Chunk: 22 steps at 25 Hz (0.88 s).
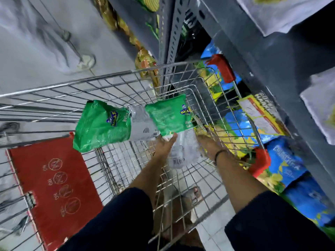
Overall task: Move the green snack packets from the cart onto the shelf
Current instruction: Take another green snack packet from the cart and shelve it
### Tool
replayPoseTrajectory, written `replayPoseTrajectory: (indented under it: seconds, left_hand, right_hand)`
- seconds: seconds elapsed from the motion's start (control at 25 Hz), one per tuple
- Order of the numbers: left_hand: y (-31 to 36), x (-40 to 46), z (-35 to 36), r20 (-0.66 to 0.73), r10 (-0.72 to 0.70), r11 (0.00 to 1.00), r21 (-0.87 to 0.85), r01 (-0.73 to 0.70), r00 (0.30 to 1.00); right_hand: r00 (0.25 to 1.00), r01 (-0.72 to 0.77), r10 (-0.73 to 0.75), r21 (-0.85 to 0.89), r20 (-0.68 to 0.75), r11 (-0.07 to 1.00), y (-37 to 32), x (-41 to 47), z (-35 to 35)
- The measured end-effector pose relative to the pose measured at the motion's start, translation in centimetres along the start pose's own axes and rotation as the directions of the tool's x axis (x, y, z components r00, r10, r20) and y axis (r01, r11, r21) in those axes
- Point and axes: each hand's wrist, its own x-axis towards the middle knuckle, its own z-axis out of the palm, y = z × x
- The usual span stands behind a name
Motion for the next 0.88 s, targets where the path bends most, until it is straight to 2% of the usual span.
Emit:
replayPoseTrajectory:
  seconds: [0.08,0.16,0.24,0.32,0.44,0.6,0.76,0.88]
  left_hand:
    - [-0.1,1.2,-0.4,0.001,0.007,0.999,0.033,-0.007,1.000]
    - [0.2,1.7,-0.5,-0.032,0.030,0.987,0.160,-0.024,0.999]
    - [0.7,0.9,-0.7,-0.106,0.059,0.969,0.246,-0.032,0.993]
    - [1.3,-0.9,-1.4,-0.102,0.102,0.974,0.214,-0.079,0.989]
    - [2.4,-5.4,-3.0,0.000,0.271,0.952,0.144,-0.269,0.962]
    - [5.6,-13.0,-4.4,0.090,0.570,0.803,0.150,-0.577,0.817]
    - [7.8,-21.2,-3.3,0.198,0.719,0.637,0.195,-0.746,0.666]
    - [6.9,-27.2,-0.3,0.291,0.760,0.523,0.258,-0.812,0.582]
  right_hand:
    - [0.996,0.030,-0.030,0.009,0.078,1.000,-0.2,0.6,1.4]
    - [0.995,0.100,-0.100,0.054,-0.001,0.993,-0.3,0.1,2.2]
    - [0.991,0.108,-0.094,0.169,-0.091,0.980,-0.5,-1.7,2.0]
    - [0.980,0.151,-0.112,0.257,-0.162,0.954,-0.8,-4.4,1.5]
    - [0.955,0.293,-0.237,0.466,-0.177,0.835,-1.2,-9.5,0.9]
    - [0.874,0.466,-0.462,0.524,-0.148,0.713,-0.8,-16.9,-0.3]
    - [0.762,0.611,-0.620,0.521,-0.186,0.595,1.5,-23.2,-2.4]
    - [0.660,0.736,-0.699,0.424,-0.276,0.528,6.1,-28.2,-5.0]
